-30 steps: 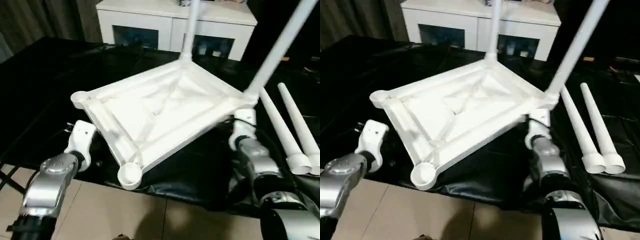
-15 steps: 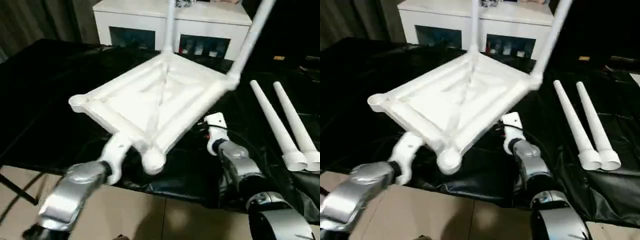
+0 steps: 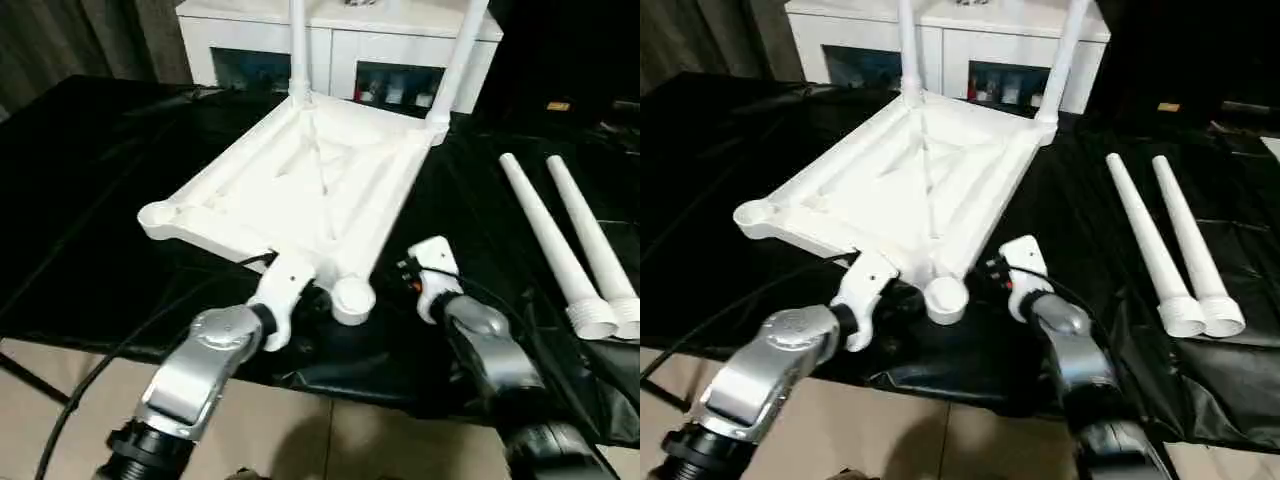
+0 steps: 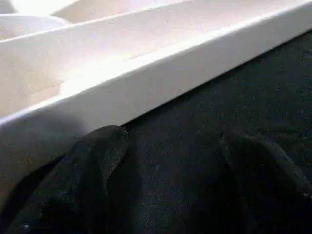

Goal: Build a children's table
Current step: Rotate table base

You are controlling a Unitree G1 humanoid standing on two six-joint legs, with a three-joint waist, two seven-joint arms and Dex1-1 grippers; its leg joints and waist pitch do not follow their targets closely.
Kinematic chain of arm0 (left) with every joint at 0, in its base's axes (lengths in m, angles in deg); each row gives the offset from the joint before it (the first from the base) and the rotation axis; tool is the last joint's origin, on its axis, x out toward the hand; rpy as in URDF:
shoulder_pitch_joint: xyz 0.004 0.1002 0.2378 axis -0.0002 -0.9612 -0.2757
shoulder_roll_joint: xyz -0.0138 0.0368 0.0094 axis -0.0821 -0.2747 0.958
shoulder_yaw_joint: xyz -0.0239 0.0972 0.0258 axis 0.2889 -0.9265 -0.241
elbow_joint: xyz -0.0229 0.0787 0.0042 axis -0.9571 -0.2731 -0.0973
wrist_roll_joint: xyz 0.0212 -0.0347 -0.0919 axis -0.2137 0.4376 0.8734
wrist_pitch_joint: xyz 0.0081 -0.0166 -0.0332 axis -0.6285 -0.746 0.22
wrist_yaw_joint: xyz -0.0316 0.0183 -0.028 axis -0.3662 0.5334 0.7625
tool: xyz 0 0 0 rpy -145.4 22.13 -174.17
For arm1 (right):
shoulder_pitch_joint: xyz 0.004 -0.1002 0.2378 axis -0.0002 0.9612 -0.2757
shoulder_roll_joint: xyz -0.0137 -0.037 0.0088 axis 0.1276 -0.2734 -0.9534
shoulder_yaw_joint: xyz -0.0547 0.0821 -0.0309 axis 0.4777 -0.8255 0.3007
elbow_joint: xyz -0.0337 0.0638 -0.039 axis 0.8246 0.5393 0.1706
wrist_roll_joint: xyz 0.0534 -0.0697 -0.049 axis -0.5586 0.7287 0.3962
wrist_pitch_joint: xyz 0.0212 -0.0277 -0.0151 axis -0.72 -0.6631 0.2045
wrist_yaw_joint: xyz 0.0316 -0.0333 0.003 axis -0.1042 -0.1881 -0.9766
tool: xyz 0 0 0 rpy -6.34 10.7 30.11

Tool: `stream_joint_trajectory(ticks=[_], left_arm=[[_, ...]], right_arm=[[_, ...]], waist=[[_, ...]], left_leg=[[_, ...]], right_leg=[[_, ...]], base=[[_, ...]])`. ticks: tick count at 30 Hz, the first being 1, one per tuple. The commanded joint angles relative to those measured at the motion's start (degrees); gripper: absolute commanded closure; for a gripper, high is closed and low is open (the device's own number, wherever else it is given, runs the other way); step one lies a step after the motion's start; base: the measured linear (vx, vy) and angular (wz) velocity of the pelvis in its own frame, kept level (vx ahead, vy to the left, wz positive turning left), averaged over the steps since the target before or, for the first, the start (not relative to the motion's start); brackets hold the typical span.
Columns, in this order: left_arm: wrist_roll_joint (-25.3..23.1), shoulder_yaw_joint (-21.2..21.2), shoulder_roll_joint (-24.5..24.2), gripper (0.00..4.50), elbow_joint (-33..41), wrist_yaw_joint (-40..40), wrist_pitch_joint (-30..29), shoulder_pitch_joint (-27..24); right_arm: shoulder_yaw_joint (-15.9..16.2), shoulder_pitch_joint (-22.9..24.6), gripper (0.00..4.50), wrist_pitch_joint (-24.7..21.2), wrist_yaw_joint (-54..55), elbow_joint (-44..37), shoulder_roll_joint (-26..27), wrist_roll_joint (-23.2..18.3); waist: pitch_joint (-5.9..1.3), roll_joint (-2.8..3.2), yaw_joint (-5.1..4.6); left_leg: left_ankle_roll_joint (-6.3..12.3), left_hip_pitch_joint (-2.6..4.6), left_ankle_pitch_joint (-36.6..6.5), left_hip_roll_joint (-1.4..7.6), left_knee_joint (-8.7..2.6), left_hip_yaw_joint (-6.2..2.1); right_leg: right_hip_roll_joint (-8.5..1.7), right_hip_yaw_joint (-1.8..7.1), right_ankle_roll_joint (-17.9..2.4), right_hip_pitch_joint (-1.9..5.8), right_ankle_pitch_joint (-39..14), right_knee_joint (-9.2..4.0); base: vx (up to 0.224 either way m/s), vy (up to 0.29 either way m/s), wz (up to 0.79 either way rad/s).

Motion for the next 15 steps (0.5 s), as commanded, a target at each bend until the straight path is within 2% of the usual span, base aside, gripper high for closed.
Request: stream_joint_trajectory(ticks=[1, 2, 6, 8, 9, 10, 11, 12, 13, 14, 15], left_arm=[[1.41, -0.28, 0.92, 3.43, 2.00, 0.83, 2.56, 1.63], [1.41, -0.28, 0.92, 3.43, 2.00, 0.83, 2.56, 1.63], [1.41, -0.28, 0.92, 3.43, 2.00, 0.83, 2.56, 1.63], [1.41, -0.28, 0.92, 3.43, 2.00, 0.83, 2.56, 1.63], [1.87, 0.34, 0.84, 3.43, 2.48, 1.04, 3.26, 1.62], [1.10, 7.65, 2.62, 3.43, 2.00, -7.72, 7.43, 0.96], [-0.48, 12.28, 3.54, 3.43, 1.35, -14.71, 9.95, 0.73], [-2.48, 16.00, 4.55, 3.43, 0.80, -21.49, 12.65, 0.71], [-3.87, 18.60, 6.42, 3.43, 0.69, -27.41, 13.03, 1.57], [-3.76, 19.27, 7.31, 3.43, 0.81, -28.69, 12.97, 1.95], [-3.61, 19.69, 7.85, 3.43, 0.87, -29.36, 12.87, 2.16]], right_arm=[[0.66, 0.19, 0.61, -1.67, -0.39, -5.37, -0.15, 0.01], [0.66, 0.19, 0.61, -1.67, -0.39, -5.37, -0.15, 0.01], [0.66, 0.19, 0.61, -1.67, -0.39, -5.37, -0.15, 0.01], [0.66, 0.19, 0.61, -1.67, -0.39, -5.37, -0.15, 0.01], [-0.03, 0.72, 0.61, -2.69, 0.25, -7.54, -0.79, 0.02], [-5.00, 1.20, 0.61, -11.69, 3.90, -16.76, -2.92, 0.39], [-7.38, 1.89, 0.61, -16.12, 6.48, -22.88, -3.98, 1.99], [-8.71, 2.78, 0.61, -18.33, 8.74, -28.06, -4.35, 4.02], [-8.48, 3.78, 0.61, -17.88, 11.02, -30.88, -2.97, 6.03], [-8.35, 4.08, 0.61, -17.96, 11.53, -31.37, -2.19, 6.06], [-8.33, 4.23, 0.61, -18.22, 11.79, -31.63, -1.74, 5.98]], waist=[[-3.52, 0.75, 0.37], [-3.58, 0.52, 0.25], [-3.29, 0.53, 0.14], [-3.39, 0.54, 0.12], [-3.35, 0.91, 0.18], [-3.21, 3.35, 0.22], [-3.27, 2.22, -0.24], [-3.81, 1.41, -0.20], [-3.80, 1.28, -0.29], [-3.61, 1.57, -0.19], [-3.55, 2.00, 0.00]], left_leg=[[4.43, 0.64, -7.48, 5.46, -3.85, -2.42], [4.23, 0.64, -7.71, 5.48, -3.85, -2.44], [3.72, 0.52, -8.74, 5.18, -3.78, -2.33], [3.77, 0.51, -7.93, 5.11, -3.68, -2.33], [3.92, 0.50, -7.42, 5.10, -3.68, -2.38], [3.43, 0.54, -7.21, 5.14, -3.64, -2.76], [3.61, 0.69, -7.44, 5.67, -3.90, -2.77], [3.98, 0.75, -5.01, 5.93, -3.70, -3.33], [5.41, 0.29, -3.18, 5.01, -3.13, -2.50], [5.99, 0.00, -3.08, 4.64, -3.05, -2.39], [6.47, 0.11, -4.05, 4.40, -2.87, -2.29]], right_leg=[[-7.57, 4.17, -12.74, 3.03, -0.84, -4.73], [-7.55, 4.17, -12.82, 3.06, -1.18, -4.59], [-7.73, 4.24, -12.49, 3.02, -5.98, -5.09], [-7.60, 4.25, -12.13, 3.02, -5.83, -4.99], [-7.56, 4.23, -11.97, 2.99, -5.53, -4.97], [-7.04, 4.20, -11.78, 3.06, -4.07, -4.57], [-6.59, 4.07, -11.47, 3.15, -2.08, -4.91], [-6.63, 3.94, -11.66, 3.67, 2.72, -3.89], [-6.83, 4.07, -11.81, 3.41, 4.94, -3.80], [-7.09, 4.01, -11.60, 3.42, 3.67, -4.09], [-7.39, 3.81, -10.74, 3.21, -1.19, -4.80]], base=[[0.000, 0.000, 0.00], [0.000, 0.000, 0.00], [0.000, 0.000, 0.00], [0.000, 0.000, 0.00], [0.000, 0.000, 0.00], [0.000, 0.000, 0.00], [0.000, 0.000, 0.00], [0.000, 0.000, 0.00], [0.000, 0.000, 0.00], [0.000, 0.000, 0.00], [0.000, 0.000, 0.00]])
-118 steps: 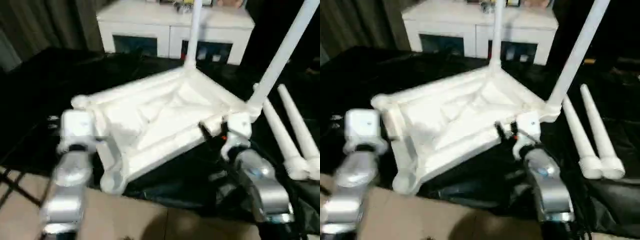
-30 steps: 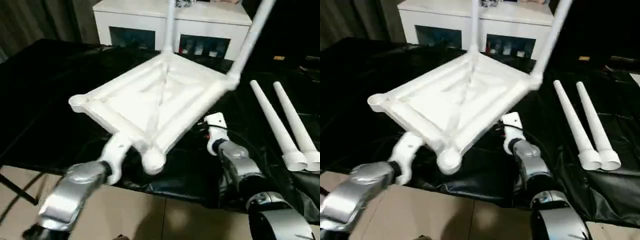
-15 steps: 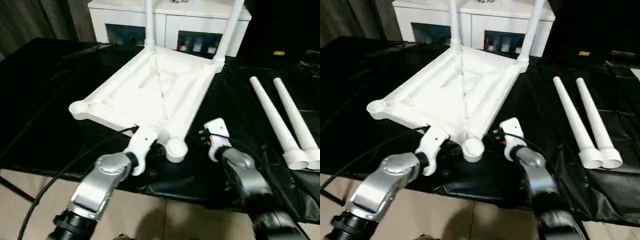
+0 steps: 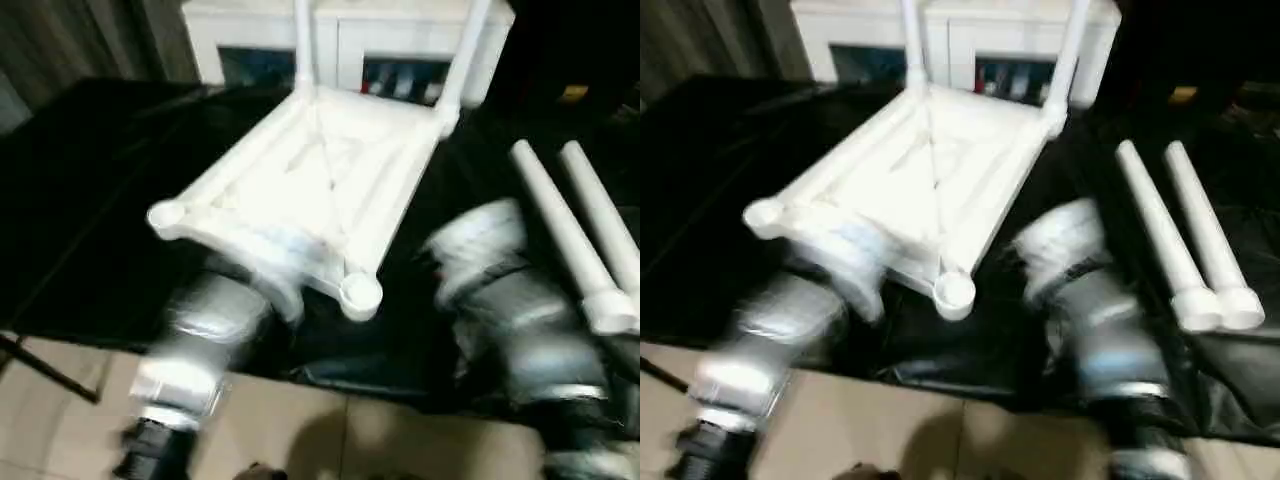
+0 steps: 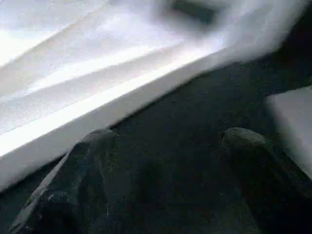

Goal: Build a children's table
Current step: Rotate table base, then move to table

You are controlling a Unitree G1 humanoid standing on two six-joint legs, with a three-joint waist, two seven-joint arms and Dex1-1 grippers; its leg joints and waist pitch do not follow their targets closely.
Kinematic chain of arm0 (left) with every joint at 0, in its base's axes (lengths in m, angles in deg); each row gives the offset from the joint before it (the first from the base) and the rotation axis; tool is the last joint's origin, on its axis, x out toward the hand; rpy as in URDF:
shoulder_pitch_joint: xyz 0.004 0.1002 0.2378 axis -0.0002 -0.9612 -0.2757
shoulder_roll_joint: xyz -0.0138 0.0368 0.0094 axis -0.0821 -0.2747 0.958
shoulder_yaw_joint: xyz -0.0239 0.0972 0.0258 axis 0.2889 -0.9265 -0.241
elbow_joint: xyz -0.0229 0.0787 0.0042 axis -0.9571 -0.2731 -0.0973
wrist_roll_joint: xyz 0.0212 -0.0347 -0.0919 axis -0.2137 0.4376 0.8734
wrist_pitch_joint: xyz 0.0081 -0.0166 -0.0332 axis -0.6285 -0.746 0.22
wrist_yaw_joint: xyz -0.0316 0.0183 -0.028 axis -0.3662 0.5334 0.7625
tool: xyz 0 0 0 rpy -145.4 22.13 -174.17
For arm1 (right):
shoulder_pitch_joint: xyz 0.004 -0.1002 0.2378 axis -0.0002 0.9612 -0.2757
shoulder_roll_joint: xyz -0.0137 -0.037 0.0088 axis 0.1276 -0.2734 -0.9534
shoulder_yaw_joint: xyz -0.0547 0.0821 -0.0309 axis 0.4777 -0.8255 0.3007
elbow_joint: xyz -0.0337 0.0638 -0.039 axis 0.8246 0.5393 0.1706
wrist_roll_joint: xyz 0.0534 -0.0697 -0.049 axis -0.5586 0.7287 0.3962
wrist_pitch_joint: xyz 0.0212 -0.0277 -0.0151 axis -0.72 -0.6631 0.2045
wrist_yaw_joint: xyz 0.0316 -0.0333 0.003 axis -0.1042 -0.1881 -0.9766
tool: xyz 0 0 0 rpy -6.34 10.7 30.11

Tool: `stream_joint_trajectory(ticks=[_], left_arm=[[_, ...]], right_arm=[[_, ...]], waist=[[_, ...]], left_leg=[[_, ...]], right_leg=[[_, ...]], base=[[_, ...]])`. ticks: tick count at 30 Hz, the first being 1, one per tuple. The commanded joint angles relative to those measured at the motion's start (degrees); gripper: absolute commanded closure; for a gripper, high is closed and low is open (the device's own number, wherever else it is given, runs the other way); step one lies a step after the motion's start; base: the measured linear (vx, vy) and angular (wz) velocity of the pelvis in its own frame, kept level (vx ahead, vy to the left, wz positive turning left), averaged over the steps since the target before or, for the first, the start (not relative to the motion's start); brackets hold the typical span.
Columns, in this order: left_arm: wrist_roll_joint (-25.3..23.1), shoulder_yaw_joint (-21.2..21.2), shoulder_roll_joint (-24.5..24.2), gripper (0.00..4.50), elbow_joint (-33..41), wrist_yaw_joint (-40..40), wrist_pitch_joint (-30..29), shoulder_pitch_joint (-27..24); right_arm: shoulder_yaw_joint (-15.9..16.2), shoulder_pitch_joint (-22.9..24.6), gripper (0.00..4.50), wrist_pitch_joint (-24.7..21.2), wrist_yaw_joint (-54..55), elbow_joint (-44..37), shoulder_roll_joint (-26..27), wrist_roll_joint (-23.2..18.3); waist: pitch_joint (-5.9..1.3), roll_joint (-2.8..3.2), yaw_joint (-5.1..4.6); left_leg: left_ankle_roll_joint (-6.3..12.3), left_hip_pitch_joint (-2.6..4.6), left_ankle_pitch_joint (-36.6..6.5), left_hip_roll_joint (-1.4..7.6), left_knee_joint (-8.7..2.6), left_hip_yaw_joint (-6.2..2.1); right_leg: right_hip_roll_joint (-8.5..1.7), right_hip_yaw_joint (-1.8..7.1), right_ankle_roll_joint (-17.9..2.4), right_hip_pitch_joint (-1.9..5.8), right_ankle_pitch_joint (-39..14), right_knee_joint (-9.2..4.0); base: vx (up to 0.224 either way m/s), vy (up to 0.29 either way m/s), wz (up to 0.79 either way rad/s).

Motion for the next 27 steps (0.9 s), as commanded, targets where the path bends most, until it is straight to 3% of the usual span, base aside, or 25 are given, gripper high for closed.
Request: stream_joint_trajectory(ticks=[1, 3, 5, 6, 7, 8, 9, 10, 11, 12, 13, 14, 15, 16, 17, 18, 19, 20, 21, 22, 23, 24, 25, 26, 27], left_arm=[[-0.42, -1.25, 1.73, 3.43, -0.22, -2.23, 0.18, 0.28], [-2.25, -2.35, 2.38, 3.43, -0.20, -3.66, 0.44, 1.18], [-3.29, -3.76, 3.40, 3.43, -0.93, -4.79, 1.16, 1.99], [-3.69, -4.20, 3.43, 3.43, -1.12, -5.10, 1.10, 2.06], [-4.08, -4.32, 3.84, 3.43, -1.67, -5.73, 1.44, 2.12], [-4.36, -4.22, 4.19, 3.43, -2.05, -6.26, 2.01, 2.15], [-4.44, -3.84, 4.71, 3.43, -2.17, -6.90, 2.70, 2.01], [-4.44, -3.74, 4.78, 3.43, -2.12, -6.97, 2.79, 1.95], [-4.47, -3.68, 4.77, 3.43, -2.02, -6.98, 2.99, 1.86], [-4.95, -3.74, 4.67, 3.43, -1.83, -7.24, 3.24, 1.71], [-5.32, -3.72, 4.47, 3.43, -1.81, -7.49, 3.28, 1.70], [-5.35, -3.50, 4.34, 3.43, -1.81, -7.60, 3.15, 1.75], [-5.67, -3.53, 4.05, 3.43, -1.79, -7.59, 3.13, 1.73], [-5.66, -3.46, 3.95, 3.43, -1.78, -7.65, 3.04, 1.62], [-5.71, -3.53, 3.86, 3.43, -1.72, -7.77, 3.08, 1.53], [-5.45, -3.61, 3.90, 3.43, -1.36, -7.66, 2.12, 1.22], [-5.91, -3.86, 3.63, 3.43, -1.21, -7.83, 1.72, 1.11], [-6.27, -3.91, 3.47, 3.43, -1.03, -7.98, 2.39, 0.99], [-4.44, -3.28, 3.84, 3.43, -0.84, -6.65, 3.09, 0.94], [-2.74, -2.24, 4.11, 3.43, -0.76, -5.53, 2.18, 1.20], [-2.56, -1.48, 4.09, 3.43, -0.78, -5.75, 2.69, 1.45], [-1.04, -0.70, 4.17, 3.43, -0.33, -4.83, 3.04, 1.53], [0.18, -0.21, 4.28, 3.43, -0.01, -4.06, 3.44, 1.58], [0.34, 0.00, 4.11, 3.43, 0.04, -3.92, 3.26, 1.67], [-0.02, 0.02, 3.80, 3.43, -0.10, -4.16, 3.52, 1.70]], right_arm=[[1.44, 1.04, 0.61, -1.47, 0.60, -0.58, 1.91, 0.51], [1.40, 1.95, 0.61, -2.20, 1.69, -2.77, 4.71, -3.21], [2.21, 2.31, 0.61, -3.64, 3.05, -4.89, 7.86, -6.47], [2.39, 2.14, 0.61, -4.33, 3.29, -5.11, 8.46, -6.82], [2.65, 2.11, 0.61, -6.57, 3.17, -6.52, 9.02, -6.50], [2.94, 2.09, 0.61, -8.16, 2.87, -7.52, 9.29, -6.08], [3.38, 1.99, 0.61, -9.36, 2.25, -8.44, 9.35, -5.53], [3.39, 1.87, 0.61, -9.58, 2.10, -8.49, 9.35, -5.51], [3.24, 1.67, 0.61, -9.88, 1.96, -8.42, 9.34, -5.60], [2.79, 1.34, 0.61, -10.42, 1.95, -8.37, 9.34, -5.70], [2.58, 1.25, 0.61, -10.19, 1.97, -8.23, 9.26, -5.74], [2.45, 1.25, 0.61, -10.01, 1.94, -8.10, 9.13, -5.80], [2.46, 1.41, 0.61, -9.87, 2.07, -8.08, 8.89, -6.05], [2.45, 1.71, 0.61, -9.66, 2.34, -8.25, 8.72, -6.48], [2.45, 1.89, 0.61, -9.88, 2.60, -8.45, 8.70, -6.82], [2.46, 2.22, 0.61, -10.35, 3.02, -8.68, 8.69, -7.10], [2.56, 2.37, 0.61, -10.34, 3.19, -8.71, 8.66, -7.08], [2.95, 2.50, 0.61, -10.37, 3.48, -8.73, 8.44, -6.45], [3.43, 2.52, 0.61, -10.20, 3.70, -8.52, 8.04, -5.54], [3.36, 2.35, 0.61, -10.18, 3.79, -8.33, 8.15, -5.58], [2.68, 2.05, 0.61, -10.48, 3.66, -8.21, 8.83, -6.61], [2.48, 1.74, 0.61, -11.11, 2.97, -8.17, 9.18, -7.54], [2.43, 1.52, 0.61, -11.54, 2.48, -8.12, 9.32, -8.06], [2.59, 1.30, 0.61, -11.65, 2.03, -8.00, 9.38, -8.36], [2.83, 1.08, 0.61, -11.76, 1.79, -7.78, 9.40, -8.58]], waist=[[-3.85, -0.34, 0.27], [-3.90, -0.10, -0.04], [-4.28, 1.25, -1.19], [-4.73, 2.09, -1.53], [-4.50, 1.62, -1.89], [-4.56, 1.34, -1.76], [-4.81, 0.82, -1.77], [-5.33, -0.10, -1.68], [-5.55, -1.27, -1.78], [-5.68, -3.98, -0.30], [-5.26, -3.51, -0.05], [-4.82, -3.11, 0.53], [-4.72, -2.93, -0.07], [-5.06, -1.24, -0.41], [-5.44, 0.33, -0.18], [-6.51, 2.28, -1.40], [-6.33, 0.94, -2.69], [-6.01, 0.29, -2.34], [-5.47, -1.38, -1.45], [-5.13, -2.36, -0.78], [-5.12, -2.76, 0.58], [-4.61, -2.78, 1.44], [-3.99, -2.87, 1.10], [-3.98, -1.74, 0.34], [-3.11, -2.25, 0.07]], left_leg=[[6.05, 0.59, -4.84, 4.35, -3.24, -2.20], [4.46, 1.25, -7.18, 5.56, -3.94, -2.97], [4.73, 2.89, -8.33, 10.90, -6.37, -6.67], [7.13, 4.07, -5.94, 15.51, -7.97, -9.28], [9.99, 4.22, -3.10, 16.81, -8.84, -10.11], [11.44, 4.49, -1.76, 16.87, -8.96, -10.15], [16.21, 4.43, 1.63, 14.67, -7.61, -9.13], [20.13, 3.44, 2.35, 10.73, -5.40, -7.26], [20.98, 2.06, 0.47, 7.37, -3.60, -5.09], [17.14, -3.29, -9.96, -3.67, 7.49, 0.30], [10.42, -5.00, -11.04, -2.70, 11.44, -0.58], [8.07, -5.65, -10.52, -2.52, 11.49, -1.19], [6.53, -5.23, -11.55, -2.43, 10.53, -1.78], [8.43, -4.71, -9.13, -1.42, 6.61, -2.70], [10.13, -3.34, -5.79, 0.59, 3.67, -3.74], [19.08, 2.21, 6.74, 13.94, -1.69, -12.09], [27.09, 4.14, 18.59, 16.49, -1.51, -13.30], [28.08, 4.35, 22.85, 14.61, -0.53, -12.27], [24.24, 1.32, 20.33, 7.19, 2.27, -8.57], [19.61, -0.88, 13.55, 2.76, 2.92, -5.83], [11.90, -2.82, 6.28, 0.63, 2.29, -4.37], [5.31, -1.47, -1.84, 1.12, 0.93, -3.66], [1.19, -0.59, -9.08, 1.27, -0.83, -3.38], [-3.24, 2.99, -14.64, 1.44, 0.38, -1.04], [-5.84, 5.30, -21.95, 0.89, -0.71, -0.28]], right_leg=[[-7.30, 4.08, -10.28, 2.93, -4.63, -5.08], [-5.59, 3.16, -8.08, 2.17, -7.27, -5.50], [-4.04, 1.26, -5.72, 1.52, -5.55, -3.45], [-4.15, 0.45, -3.73, -0.08, -5.19, 0.52], [-4.06, 0.70, -2.14, -1.94, -6.66, 3.97], [-4.19, 1.08, -2.46, -2.81, -6.51, 5.09], [-4.84, 2.03, -5.58, -3.26, -3.42, 4.84], [-5.49, 2.48, -14.21, -2.41, 4.17, 2.27], [-5.52, 2.44, -21.33, -1.33, 10.01, 0.14], [-5.93, 4.31, -31.29, 3.33, 15.36, -5.49], [-8.04, 4.14, -29.77, 4.13, 9.55, -5.79], [-8.02, 3.93, -26.91, 3.98, 7.73, -5.81], [-7.69, 3.21, -20.15, 3.81, 2.25, -6.57], [-6.72, 2.41, -9.48, 4.86, -4.11, -7.50], [-5.44, 1.09, -2.97, 4.80, -5.13, -8.10], [-3.72, -2.08, 6.69, 0.84, -5.78, -0.30], [-6.29, 1.37, 7.36, -4.06, -8.24, 6.12], [-7.40, 3.78, 5.25, -5.37, -4.62, 6.69], [-9.21, 7.25, 2.67, -3.32, 3.28, 1.56], [-8.60, 7.44, 3.24, -1.17, 4.81, -0.74], [-9.88, 6.68, 3.32, 1.72, 1.81, -2.05], [-8.57, 6.13, 2.52, 0.85, -6.89, -3.37], [-7.71, 5.64, 1.76, 1.76, -19.85, -3.97], [-4.30, 7.64, 3.44, -1.02, -31.11, -6.45], [-1.77, 7.18, 2.01, -0.74, -39.17, -7.07]], base=[[0.000, 0.000, 0.00], [0.000, 0.000, 0.00], [0.000, 0.000, 0.00], [0.000, 0.000, 0.00], [-0.014, -0.061, 0.03], [-0.012, -0.118, 0.05], [-0.012, -0.118, 0.05], [-0.025, -0.187, 0.05], [-0.028, -0.218, 0.06], [-0.028, -0.218, 0.06], [-0.032, -0.222, 0.01], [-0.049, -0.208, 0.00], [-0.049, -0.208, 0.00], [-0.058, -0.167, 0.05], [-0.055, -0.159, 0.02], [-0.055, -0.159, 0.02], [-0.048, -0.137, -0.03], [-0.068, -0.112, 0.01], [-0.068, -0.112, 0.01], [-0.098, -0.124, -0.06], [-0.113, -0.149, -0.06], [-0.113, -0.149, -0.06], [-0.122, -0.142, -0.02], [-0.096, -0.099, -0.35], [-0.096, -0.099, -0.35]])
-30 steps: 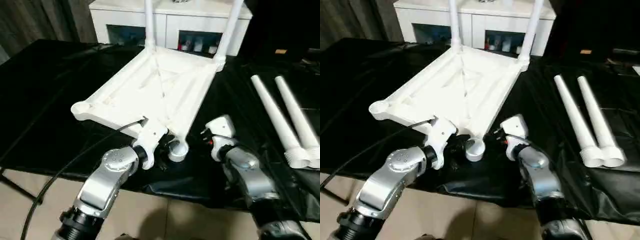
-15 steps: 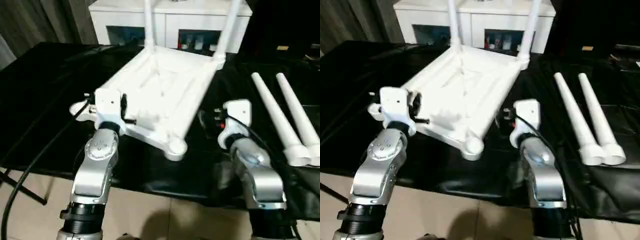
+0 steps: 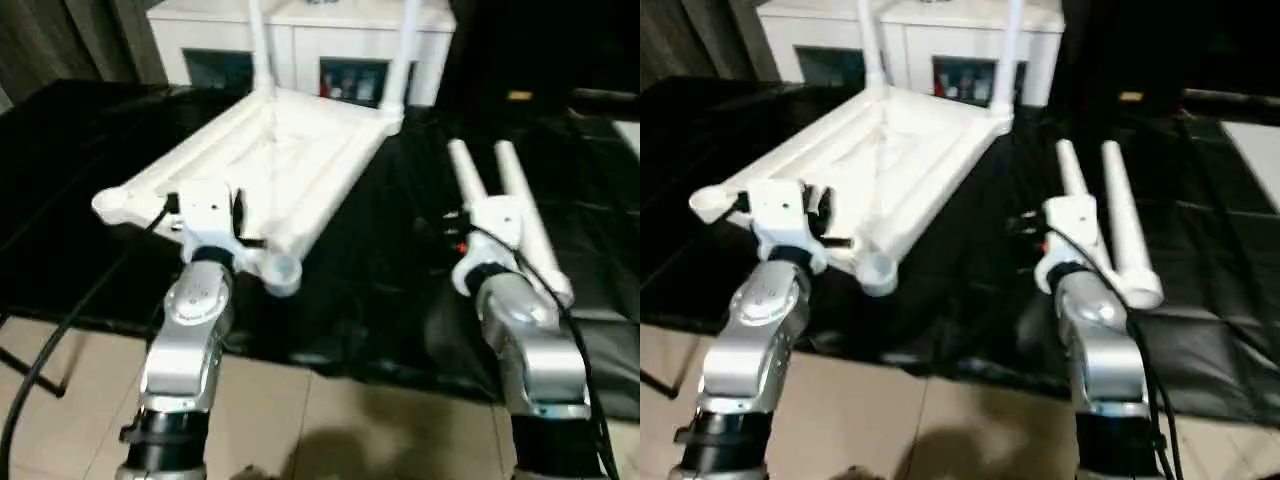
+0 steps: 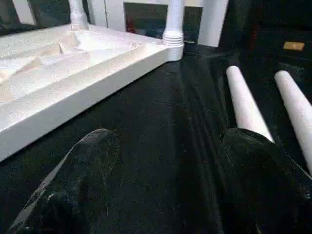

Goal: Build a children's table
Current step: Move to table

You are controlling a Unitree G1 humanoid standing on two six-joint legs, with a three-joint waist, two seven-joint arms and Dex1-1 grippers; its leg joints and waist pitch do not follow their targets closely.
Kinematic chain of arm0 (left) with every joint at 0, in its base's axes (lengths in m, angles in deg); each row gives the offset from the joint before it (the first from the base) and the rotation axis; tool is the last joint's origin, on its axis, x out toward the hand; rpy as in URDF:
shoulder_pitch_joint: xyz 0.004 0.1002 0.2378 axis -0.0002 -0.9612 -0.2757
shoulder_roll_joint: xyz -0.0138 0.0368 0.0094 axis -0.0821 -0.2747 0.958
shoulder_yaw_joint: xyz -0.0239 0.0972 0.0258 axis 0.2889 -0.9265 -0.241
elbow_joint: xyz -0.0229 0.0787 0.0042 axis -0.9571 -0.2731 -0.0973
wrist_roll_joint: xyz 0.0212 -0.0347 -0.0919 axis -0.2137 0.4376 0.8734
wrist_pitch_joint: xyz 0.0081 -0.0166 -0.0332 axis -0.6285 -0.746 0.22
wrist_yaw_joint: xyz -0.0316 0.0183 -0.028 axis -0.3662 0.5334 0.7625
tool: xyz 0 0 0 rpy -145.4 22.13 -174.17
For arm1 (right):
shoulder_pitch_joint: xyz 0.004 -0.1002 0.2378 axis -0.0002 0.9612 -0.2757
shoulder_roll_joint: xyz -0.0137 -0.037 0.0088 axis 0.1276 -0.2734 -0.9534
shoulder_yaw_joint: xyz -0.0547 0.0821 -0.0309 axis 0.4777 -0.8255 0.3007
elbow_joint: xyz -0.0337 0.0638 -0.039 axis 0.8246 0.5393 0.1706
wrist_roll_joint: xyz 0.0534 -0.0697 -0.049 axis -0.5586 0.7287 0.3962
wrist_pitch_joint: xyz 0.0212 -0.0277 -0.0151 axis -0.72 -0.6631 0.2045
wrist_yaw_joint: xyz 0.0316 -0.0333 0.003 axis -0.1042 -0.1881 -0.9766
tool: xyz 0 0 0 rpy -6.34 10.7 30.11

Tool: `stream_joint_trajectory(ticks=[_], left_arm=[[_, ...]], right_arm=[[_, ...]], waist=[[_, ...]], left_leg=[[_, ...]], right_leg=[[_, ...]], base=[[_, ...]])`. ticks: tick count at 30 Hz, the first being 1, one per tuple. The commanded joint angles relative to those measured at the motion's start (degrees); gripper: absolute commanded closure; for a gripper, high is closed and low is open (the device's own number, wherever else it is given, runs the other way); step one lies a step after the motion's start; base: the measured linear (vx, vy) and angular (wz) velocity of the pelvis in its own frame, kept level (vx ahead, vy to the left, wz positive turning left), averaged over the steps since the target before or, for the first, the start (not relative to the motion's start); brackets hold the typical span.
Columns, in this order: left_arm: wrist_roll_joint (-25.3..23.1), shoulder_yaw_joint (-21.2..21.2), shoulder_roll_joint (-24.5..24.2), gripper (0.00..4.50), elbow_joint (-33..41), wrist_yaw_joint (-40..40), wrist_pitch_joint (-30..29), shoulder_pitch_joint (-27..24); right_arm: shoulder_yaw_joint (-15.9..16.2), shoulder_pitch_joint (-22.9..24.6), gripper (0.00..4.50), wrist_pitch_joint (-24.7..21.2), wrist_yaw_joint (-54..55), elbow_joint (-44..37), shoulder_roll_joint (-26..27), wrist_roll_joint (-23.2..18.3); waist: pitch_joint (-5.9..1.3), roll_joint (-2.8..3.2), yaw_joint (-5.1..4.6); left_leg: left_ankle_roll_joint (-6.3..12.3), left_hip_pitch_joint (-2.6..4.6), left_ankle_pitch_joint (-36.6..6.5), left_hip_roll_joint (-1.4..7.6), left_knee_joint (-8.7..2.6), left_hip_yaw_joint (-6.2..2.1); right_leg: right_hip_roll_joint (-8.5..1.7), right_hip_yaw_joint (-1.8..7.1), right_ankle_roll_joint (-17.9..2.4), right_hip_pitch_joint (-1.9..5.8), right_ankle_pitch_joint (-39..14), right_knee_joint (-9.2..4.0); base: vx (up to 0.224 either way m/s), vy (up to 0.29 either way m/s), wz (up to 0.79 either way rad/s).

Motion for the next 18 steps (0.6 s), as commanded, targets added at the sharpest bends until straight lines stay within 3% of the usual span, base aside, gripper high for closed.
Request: stream_joint_trajectory(ticks=[1, 2, 3, 4, 5, 6, 7, 8, 9, 10, 11, 12, 13, 14, 15, 16, 17, 18], left_arm=[[0.37, 0.82, -0.48, 3.43, 0.84, 0.41, 0.35, 0.41], [0.70, 0.86, -0.55, 3.43, 0.99, 0.73, -0.07, 0.23], [0.20, 0.43, -0.93, 3.43, 1.13, 0.98, 0.00, -0.03], [0.18, 0.41, -0.94, 3.43, 1.13, 0.99, 0.01, -0.04], [0.21, 0.43, -0.89, 3.43, 1.16, 0.99, 0.12, -0.20], [0.30, 0.46, -0.84, 3.43, 1.16, 1.03, 0.10, -0.32], [0.39, 0.49, -0.81, 3.43, 1.14, 1.05, 0.14, -0.34], [0.61, 0.60, -0.74, 3.43, 1.08, 0.98, 0.24, -0.40], [0.61, 0.65, -0.73, 3.43, 1.11, 0.82, 0.17, -0.42], [0.56, 0.70, -0.75, 3.43, 1.15, 0.79, 0.53, -0.47], [0.52, 0.77, -0.74, 3.43, 1.26, 0.77, 0.60, -0.50], [0.44, 0.90, -0.76, 3.43, 1.50, 0.53, 0.40, -0.57], [0.48, 1.05, -0.77, 3.43, 1.65, 0.38, 0.29, -0.61], [0.60, 1.26, -0.86, 3.43, 1.85, 0.28, 0.03, -0.72], [0.31, 1.44, -1.09, 3.43, 1.96, -0.04, -0.33, -0.87], [0.19, 1.81, -1.19, 3.43, 1.98, -0.23, -0.65, -1.01], [2.00, 3.21, -0.58, 3.15, 2.35, 0.07, -1.00, -1.40], [2.58, 3.95, -0.53, 3.09, 2.80, -0.01, -0.65, -1.81]], right_arm=[[0.61, -1.13, 0.61, -0.46, -0.51, 0.30, 0.23, -0.74], [0.98, -1.45, 0.61, -0.16, -0.36, 0.83, 0.10, -0.68], [1.17, -1.97, 0.61, 0.22, -0.29, 1.55, -0.05, -0.76], [1.18, -1.98, 0.61, 0.23, -0.29, 1.58, -0.06, -0.77], [1.36, -2.34, 0.61, 0.52, -0.33, 2.13, -0.24, -0.73], [1.50, -2.79, 0.61, 0.83, -0.47, 2.80, -0.46, -0.70], [1.57, -2.96, 0.61, 0.95, -0.54, 3.04, -0.55, -0.64], [1.63, -3.53, 0.61, 1.16, -0.63, 3.78, -0.81, -0.55], [1.64, -3.87, 0.61, 1.29, -0.70, 4.19, -0.97, -0.52], [1.99, -4.21, 0.61, 1.62, -1.00, 4.66, -1.41, -0.32], [2.69, -4.57, 0.61, 2.02, -1.44, 5.18, -2.11, 0.17], [3.27, -4.90, 0.61, 2.50, -2.04, 5.65, -2.67, 0.31], [3.41, -5.19, 0.61, 2.75, -2.65, 5.91, -2.88, -0.05], [3.36, -5.56, 0.61, 2.93, -3.50, 6.06, -3.01, -0.72], [3.34, -5.83, 0.61, 2.99, -4.28, 6.13, -3.12, -1.28], [3.40, -6.11, 0.61, 3.06, -4.94, 6.27, -3.32, -1.82], [3.03, -6.27, 0.33, 2.91, -5.71, 6.21, -3.15, -3.00], [2.76, -6.17, 0.26, 3.00, -6.49, 5.82, -2.94, -4.05]], waist=[[-0.76, -0.67, -1.30], [-0.98, -0.08, -1.76], [0.01, 0.72, -2.65], [-0.21, 2.12, -1.49], [-0.36, 1.24, -1.26], [-0.09, 1.08, 0.27], [-0.63, 0.08, 0.27], [-1.19, -2.73, 0.43], [-2.43, -3.82, 2.22], [-3.46, -4.34, 2.85], [-3.19, -4.84, 2.68], [-3.48, -4.48, 2.27], [-3.06, -3.16, 2.31], [-2.50, -2.56, 2.27], [-3.00, 0.41, 2.65], [-3.41, 2.67, 1.73], [-3.46, 3.76, 0.26], [-5.54, 4.80, -1.99]], left_leg=[[-4.45, 8.77, -31.28, 0.94, -2.76, 0.05], [-3.87, 10.80, -35.59, 1.75, -3.24, -0.38], [-1.91, 11.31, -47.32, 5.63, -7.38, -2.33], [-0.88, 6.97, -55.98, 10.01, -14.23, -2.29], [-0.56, 6.80, -57.17, 10.28, -14.75, -2.12], [1.65, 8.11, -59.75, 10.97, -15.57, -0.49], [2.19, 8.73, -57.07, 9.62, -13.49, 0.19], [2.79, 5.84, -48.93, 4.57, -8.02, 0.38], [5.96, 0.45, -19.50, -2.37, 6.07, 0.40], [7.74, -4.60, -9.12, -2.99, 9.98, -2.74], [7.74, -5.74, -6.02, -3.78, 10.33, -3.17], [8.31, -6.48, 0.88, -5.42, 9.08, -3.14], [10.20, -5.73, 6.27, -5.35, 5.77, -2.86], [11.16, -5.96, 8.66, -5.00, 4.11, -2.95], [11.60, -5.01, 8.91, -2.50, 0.54, -3.82], [12.37, -1.75, 5.22, 0.64, -3.11, -5.57], [15.32, 0.45, 1.19, 3.40, -5.56, -8.80], [29.36, 7.10, 5.02, 6.11, -4.99, -14.56]], right_leg=[[1.53, -0.21, -1.88, -2.78, -39.94, -10.64], [1.77, -1.41, -2.25, -3.05, -37.53, -10.39], [1.03, -5.21, -1.74, -2.20, -32.18, -6.35], [-2.32, -5.71, -2.82, 4.41, -19.26, 4.15], [-3.26, -5.94, -2.60, 5.45, -13.63, 5.24], [-4.17, -5.66, -2.58, 4.96, -11.70, 6.36], [-5.12, -2.77, -1.12, 6.30, -20.11, 4.96], [-5.57, -0.86, 2.26, 7.62, -31.99, -0.95], [-12.15, 5.48, 6.50, 10.42, -54.10, -11.16], [-11.26, 7.00, 5.81, 12.46, -45.50, -8.84], [-9.39, 5.96, 6.41, 12.40, -38.22, -8.54], [-7.00, 4.16, 6.79, 13.08, -21.16, -8.23], [-6.20, 3.22, 3.65, 12.57, -13.92, -9.94], [-5.88, 2.07, 1.46, 12.65, -13.74, -11.02], [-6.50, 0.23, 0.11, 13.09, -14.83, -12.25], [-4.04, -3.59, 3.26, 13.12, -13.60, -11.93], [-1.35, -5.82, 4.25, 11.57, -11.16, -7.85], [0.48, -6.21, 2.84, 4.58, -10.95, 2.96]], base=[[-0.103, -0.074, -0.67], [-0.085, -0.005, -0.94], [-0.085, -0.005, -0.94], [-0.059, 0.037, -1.19], [-0.025, -0.048, -0.98], [-0.025, -0.048, -0.98], [0.041, -0.144, -0.74], [0.058, -0.161, -0.56], [0.058, -0.161, -0.56], [0.098, -0.154, -0.11], [0.146, -0.156, 0.19], [0.146, -0.156, 0.19], [0.172, -0.113, 0.15], [0.216, -0.043, 0.01], [0.216, -0.043, 0.01], [0.276, 0.011, -0.16], [0.300, 0.025, -0.33], [0.300, 0.025, -0.33]])
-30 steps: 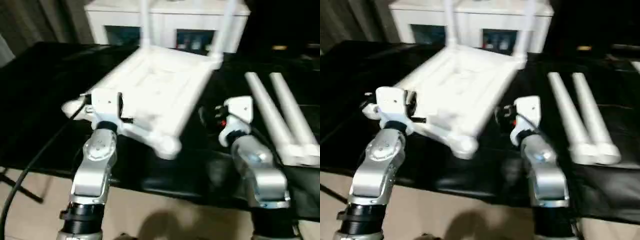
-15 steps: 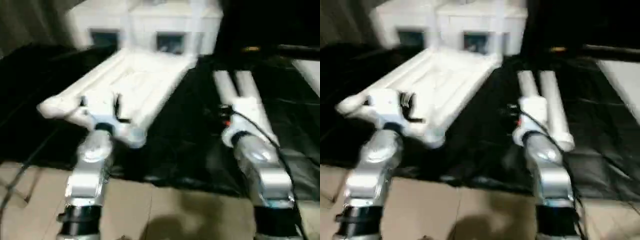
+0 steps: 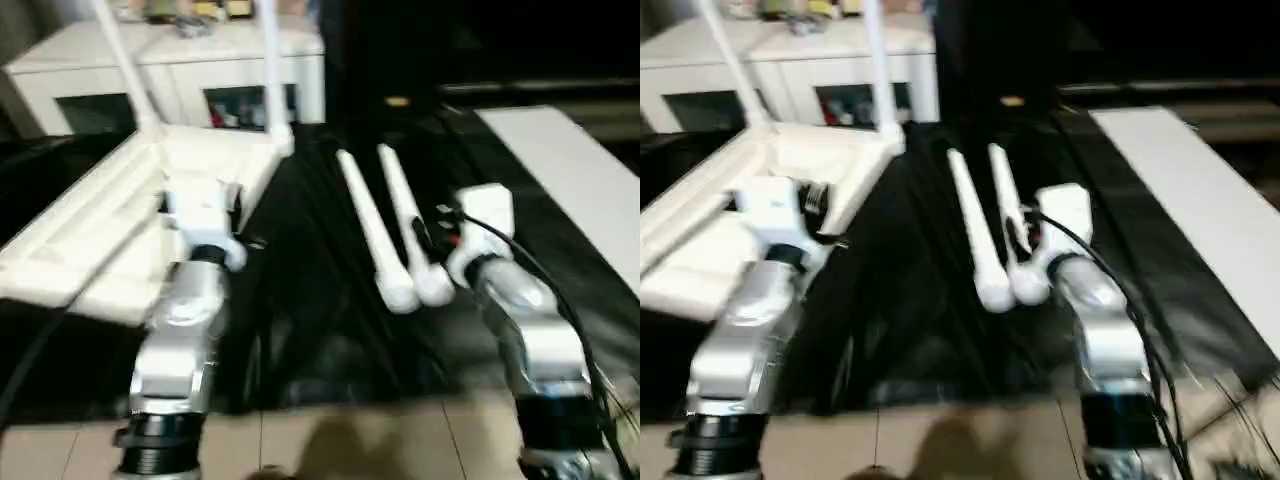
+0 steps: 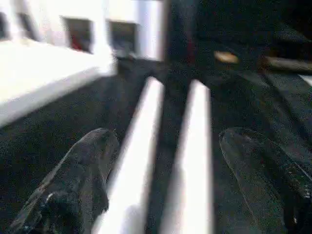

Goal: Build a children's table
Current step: Move to table, then pick table leg

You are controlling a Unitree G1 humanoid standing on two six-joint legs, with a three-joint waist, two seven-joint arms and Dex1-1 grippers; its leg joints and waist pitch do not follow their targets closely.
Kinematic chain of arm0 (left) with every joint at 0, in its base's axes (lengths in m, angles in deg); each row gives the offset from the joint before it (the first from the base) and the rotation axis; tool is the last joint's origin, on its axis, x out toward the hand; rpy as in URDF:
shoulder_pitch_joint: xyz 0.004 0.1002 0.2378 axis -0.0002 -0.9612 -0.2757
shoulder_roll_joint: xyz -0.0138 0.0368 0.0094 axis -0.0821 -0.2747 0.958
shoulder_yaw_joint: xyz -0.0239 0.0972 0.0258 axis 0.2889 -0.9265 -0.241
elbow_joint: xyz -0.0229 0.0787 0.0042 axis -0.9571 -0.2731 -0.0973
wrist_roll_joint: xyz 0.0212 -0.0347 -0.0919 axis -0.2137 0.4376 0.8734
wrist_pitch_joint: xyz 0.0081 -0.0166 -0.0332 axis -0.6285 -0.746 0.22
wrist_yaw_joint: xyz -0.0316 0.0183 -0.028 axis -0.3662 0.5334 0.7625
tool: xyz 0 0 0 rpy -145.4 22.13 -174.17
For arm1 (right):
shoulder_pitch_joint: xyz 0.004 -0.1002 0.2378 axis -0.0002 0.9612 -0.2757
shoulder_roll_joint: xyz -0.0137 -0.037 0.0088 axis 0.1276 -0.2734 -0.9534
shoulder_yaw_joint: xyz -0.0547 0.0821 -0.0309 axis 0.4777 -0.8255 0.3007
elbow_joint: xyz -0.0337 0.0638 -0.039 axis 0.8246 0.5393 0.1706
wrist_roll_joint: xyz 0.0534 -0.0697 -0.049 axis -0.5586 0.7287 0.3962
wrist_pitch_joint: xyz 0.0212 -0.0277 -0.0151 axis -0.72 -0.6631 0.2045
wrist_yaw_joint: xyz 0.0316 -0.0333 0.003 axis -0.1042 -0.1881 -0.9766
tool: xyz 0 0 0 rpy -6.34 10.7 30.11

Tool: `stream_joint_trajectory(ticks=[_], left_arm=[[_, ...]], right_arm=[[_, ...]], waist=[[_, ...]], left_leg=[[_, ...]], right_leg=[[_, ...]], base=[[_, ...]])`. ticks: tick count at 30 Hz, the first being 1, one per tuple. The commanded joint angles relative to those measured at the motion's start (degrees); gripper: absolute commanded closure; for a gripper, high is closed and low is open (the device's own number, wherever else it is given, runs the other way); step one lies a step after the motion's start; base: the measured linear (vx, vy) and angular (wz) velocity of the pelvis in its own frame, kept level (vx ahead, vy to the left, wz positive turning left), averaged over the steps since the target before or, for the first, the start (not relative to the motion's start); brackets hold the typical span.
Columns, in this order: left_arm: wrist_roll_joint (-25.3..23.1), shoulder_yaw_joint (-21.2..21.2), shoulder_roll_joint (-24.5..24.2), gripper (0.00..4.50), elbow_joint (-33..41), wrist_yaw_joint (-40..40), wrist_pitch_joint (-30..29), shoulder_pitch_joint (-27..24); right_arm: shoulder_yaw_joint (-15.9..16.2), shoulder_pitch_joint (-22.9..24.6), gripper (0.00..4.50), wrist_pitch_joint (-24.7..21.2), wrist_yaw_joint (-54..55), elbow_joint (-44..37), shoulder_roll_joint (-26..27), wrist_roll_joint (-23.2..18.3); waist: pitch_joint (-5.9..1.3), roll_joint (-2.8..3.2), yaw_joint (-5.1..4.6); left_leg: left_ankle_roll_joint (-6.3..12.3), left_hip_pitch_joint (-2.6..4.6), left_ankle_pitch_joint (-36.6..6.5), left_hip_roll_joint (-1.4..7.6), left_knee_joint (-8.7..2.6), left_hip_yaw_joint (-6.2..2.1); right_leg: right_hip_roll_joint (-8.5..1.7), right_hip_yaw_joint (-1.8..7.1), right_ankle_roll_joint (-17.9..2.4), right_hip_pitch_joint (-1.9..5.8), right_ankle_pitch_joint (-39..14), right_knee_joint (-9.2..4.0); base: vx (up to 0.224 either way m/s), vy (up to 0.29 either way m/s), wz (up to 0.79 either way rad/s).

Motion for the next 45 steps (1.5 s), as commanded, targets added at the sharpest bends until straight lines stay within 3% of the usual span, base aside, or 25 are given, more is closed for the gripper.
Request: stream_joint_trajectory(ticks=[1, 2, 3, 4, 5, 6, 7, 9, 11, 13, 16, 19, 26, 27, 28, 29, 30, 31, 32, 33, 34, 35, 36, 39, 45], left_arm=[[1.97, 1.14, 0.72, 3.05, 1.00, -0.31, -0.07, -0.91], [2.45, 1.72, 0.35, 3.05, 1.23, -0.23, 0.29, -1.15], [2.92, 2.04, -0.19, 2.94, 1.36, 0.19, 0.23, -1.27], [3.05, 2.08, -0.26, 2.78, 1.38, 0.33, 0.13, -1.29], [3.26, 2.07, -0.56, 2.62, 1.49, 0.82, -0.28, -1.34], [3.21, 1.98, -1.32, 2.58, 1.58, 1.84, -0.47, -1.41], [3.21, 1.99, -1.35, 2.58, 1.58, 1.88, -0.48, -1.41], [3.16, 2.06, -2.39, 2.22, 1.59, 3.27, -0.96, -1.29], [3.29, 2.06, -2.76, 2.18, 1.62, 3.69, -1.37, -1.32], [3.68, 1.80, -3.56, 1.96, 1.47, 4.27, -2.11, -1.42], [4.62, 1.68, -3.92, 1.70, 1.36, 5.03, -2.98, -1.40], [4.73, 1.14, -5.05, 1.48, 1.53, 6.28, -4.40, -1.34], [3.29, -1.54, -10.31, 0.81, 2.36, 10.78, -9.54, -0.93], [3.00, -4.17, -13.20, 0.74, 2.84, 14.55, -11.50, -1.05], [3.20, -5.56, -14.52, 0.68, 3.44, 16.71, -12.34, -1.36], [3.14, -6.59, -15.51, 0.68, 4.06, 18.29, -12.15, -1.67], [3.13, -6.73, -15.65, 0.37, 4.15, 18.51, -12.13, -1.72], [3.02, -7.49, -16.39, 0.37, 4.63, 19.66, -11.85, -1.95], [3.08, -8.16, -17.12, 0.37, 5.39, 20.45, -12.80, -2.13], [3.51, -8.12, -17.01, 0.37, 6.32, 20.41, -13.35, -2.33], [4.02, -7.45, -15.99, 0.37, 7.08, 19.22, -13.85, -2.43], [4.07, -7.43, -15.88, 0.37, 7.15, 19.11, -13.86, -2.44], [3.93, -7.50, -14.49, 0.37, 8.11, 17.07, -13.89, -2.63], [1.57, -8.32, -12.61, 0.37, 8.39, 13.24, -13.02, -2.96], [-0.20, -4.29, -4.21, 0.37, 9.10, 2.29, -7.40, -4.73]], right_arm=[[-1.94, 1.13, 0.23, 0.43, -2.13, -1.04, -0.88, -3.03], [-2.00, 1.28, 0.23, 0.01, -2.30, -1.38, -0.62, -3.58], [-1.68, 1.46, 0.12, -0.41, -2.44, -1.55, -0.50, -3.71], [-1.59, 1.50, 0.04, -0.45, -2.50, -1.56, -0.50, -3.71], [-1.27, 1.60, 0.00, -0.32, -2.75, -1.47, -0.54, -3.52], [-0.74, 1.36, 0.00, -1.01, -3.73, -0.73, -0.59, -3.75], [-0.68, 1.33, 0.00, -1.01, -3.79, -0.66, -0.61, -3.74], [0.58, 0.14, 0.00, -1.97, -5.10, 1.26, -1.16, -3.74], [1.44, -0.74, 0.00, -1.88, -5.91, 2.50, -1.57, -3.78], [2.15, -2.84, 0.00, -2.20, -6.98, 5.18, -1.62, -4.13], [2.22, -5.33, 0.00, -1.55, -7.30, 8.49, -1.49, -3.74], [2.22, -8.24, 0.00, -1.30, -7.86, 12.64, -1.42, -3.39], [5.75, -17.63, 0.00, -2.23, -10.19, 29.86, -0.81, -1.15], [6.29, -21.05, 0.00, -1.34, -10.39, 36.96, 0.19, -0.54], [6.33, -22.27, 0.00, -0.77, -10.69, 39.65, 0.67, -0.40], [6.09, -23.16, 0.00, -0.58, -11.89, 41.67, 1.20, -0.89], [6.06, -23.28, 0.00, -0.56, -12.05, 41.94, 1.28, -0.95], [5.83, -23.96, 0.00, -0.50, -13.12, 43.46, 1.70, -1.42], [5.55, -25.06, 0.00, 0.97, -13.45, 45.57, 2.19, -1.46], [5.43, -26.03, 0.00, 2.47, -13.48, 47.05, 2.53, -1.33], [5.34, -26.70, 0.00, 4.44, -12.48, 47.52, 2.65, -0.93], [5.25, -26.79, 0.00, 4.62, -12.40, 47.59, 2.66, -0.98], [4.04, -27.68, 0.00, 7.61, -11.45, 47.92, 2.60, -1.67], [3.50, -25.04, 0.00, 11.09, -10.25, 41.97, 1.72, -1.79], [1.80, -7.58, 0.00, 11.72, -4.81, 13.98, 0.77, -0.23]], waist=[[-5.82, 0.38, -3.46], [-5.75, -0.07, -3.27], [-5.72, -1.29, -3.82], [-5.53, -2.61, -4.36], [-5.39, -3.64, -4.14], [-3.93, -6.10, -3.68], [-4.22, -6.16, -3.51], [-4.61, -4.38, -3.63], [-4.15, -3.17, -4.20], [-2.96, -3.17, -4.68], [-2.15, -3.21, -4.76], [-1.60, -2.91, -5.00], [-1.42, -3.17, -6.53], [-1.24, -2.48, -6.31], [-0.88, -1.82, -4.17], [-0.95, -2.36, -2.34], [-2.09, -5.03, -2.45], [-1.79, -6.48, -2.24], [-2.01, -7.42, -1.78], [-2.70, -6.77, -0.19], [-3.03, -4.70, 0.77], [-3.70, -4.14, 1.02], [-3.23, -3.49, 0.08], [-2.64, -3.65, 0.32], [-2.42, -3.86, 0.47]], left_leg=[[30.95, 12.50, 27.83, 12.01, -2.29, -11.65], [31.12, 12.21, 44.37, 11.91, -0.95, -11.45], [25.24, 10.75, 74.33, 9.19, 0.93, -10.31], [17.80, 8.99, 83.98, 5.25, 1.12, -9.54], [13.93, 7.09, 76.54, 2.01, 1.37, -8.00], [8.60, 0.30, 41.04, -2.98, 0.95, -3.36], [5.08, -0.42, 11.09, -1.75, 0.57, -1.81], [0.49, 0.17, 0.20, 0.75, -1.96, -1.10], [0.13, 0.52, -0.10, 2.19, -3.37, -0.71], [-0.82, 1.31, -15.46, 3.75, -4.63, -0.04], [-6.29, 3.16, -32.26, 4.76, -5.10, 1.11], [-9.47, 3.93, -39.15, 5.07, -5.58, 1.14], [-10.56, 2.08, -44.38, 5.53, -7.08, 0.07], [-10.94, 0.70, -48.79, 6.49, -9.69, 0.18], [-10.21, -2.83, -52.41, 7.94, -14.44, 1.99], [-7.62, -3.18, -50.73, 8.11, -14.47, 3.41], [-5.85, 2.63, -37.42, 6.39, -9.20, 5.30], [-5.81, 5.69, -17.22, 3.77, 4.46, 3.61], [-4.83, 2.86, -8.07, 3.95, 3.84, 2.39], [-5.28, -0.37, -2.65, 5.04, 0.62, 1.63], [-6.73, 1.95, -2.81, 6.33, -2.68, 2.61], [-6.43, 3.41, -4.98, 6.68, -3.28, 3.19], [-7.59, 2.66, -10.49, 7.15, -4.37, 3.66], [-9.03, 2.24, -19.88, 7.35, -5.21, 4.28], [-10.23, 2.88, -22.73, 7.29, -6.53, 4.23]], right_leg=[[-4.75, 3.52, 6.11, -11.12, 1.64, 4.42], [-5.68, 5.02, 8.33, -12.29, 5.49, 4.14], [-6.73, 7.20, 12.15, -12.45, 17.45, 2.32], [-7.45, 9.24, 10.95, -12.44, 29.30, -1.03], [-7.93, 9.95, 8.26, -12.00, 36.26, -3.89], [-10.13, 9.48, 6.48, -9.27, 47.67, -6.96], [-13.16, 9.16, 4.35, -7.31, 40.34, -8.60], [-12.09, 7.72, -1.82, -5.73, 29.16, -7.83], [-9.34, 5.89, -7.74, -6.74, 22.08, -7.52], [-8.64, 5.53, -11.61, -8.14, 5.69, -8.50], [-8.80, 5.14, -7.38, -10.18, -14.17, -10.30], [-8.57, 3.93, -2.53, -10.73, -21.47, -11.58], [-9.03, 1.42, -0.50, -8.64, -24.32, -11.09], [-8.02, 0.88, -1.46, -6.98, -18.81, -7.80], [-6.44, 0.93, -2.66, -3.78, -5.80, 2.19], [-6.37, 1.83, -1.86, -3.97, -1.24, 3.49], [-8.33, 6.11, -0.04, -9.21, -14.27, -1.53], [-15.99, 8.61, -0.07, -14.86, -44.44, -13.77], [-15.70, 10.39, 0.66, -12.41, -46.75, -13.41], [-14.80, 9.27, -0.55, -8.52, -36.95, -9.58], [-11.17, 6.68, -5.58, -9.65, -17.90, -7.51], [-9.30, 5.94, -7.78, -10.68, -7.23, -6.24], [-7.65, 5.29, -11.41, -10.57, 2.68, -5.30], [-7.84, 5.16, -11.21, -9.91, 1.11, -6.34], [-8.19, 5.21, -5.13, -8.96, -5.56, -8.40]], base=[[0.249, 0.010, -0.23], [0.038, 0.060, -0.25], [0.038, 0.060, -0.25], [-0.192, 0.107, -0.33], [-0.216, 0.061, -0.04], [-0.216, 0.061, -0.04], [-0.096, -0.011, 0.12], [0.000, 0.000, 0.00], [-0.025, -0.018, 0.02], [-0.060, -0.035, 0.08], [-0.081, -0.027, 0.16], [-0.098, -0.023, 0.11], [-0.057, -0.006, -0.05], [-0.084, -0.019, -0.08], [-0.120, -0.064, 0.06], [-0.068, -0.174, 0.18], [-0.016, -0.158, 0.20], [0.018, -0.177, 0.10], [0.010, -0.100, -0.13], [0.010, -0.100, -0.13], [0.009, -0.068, 0.07], [-0.055, -0.040, 0.20], [-0.055, -0.040, 0.20], [0.000, 0.000, 0.00], [0.000, 0.000, 0.00]])
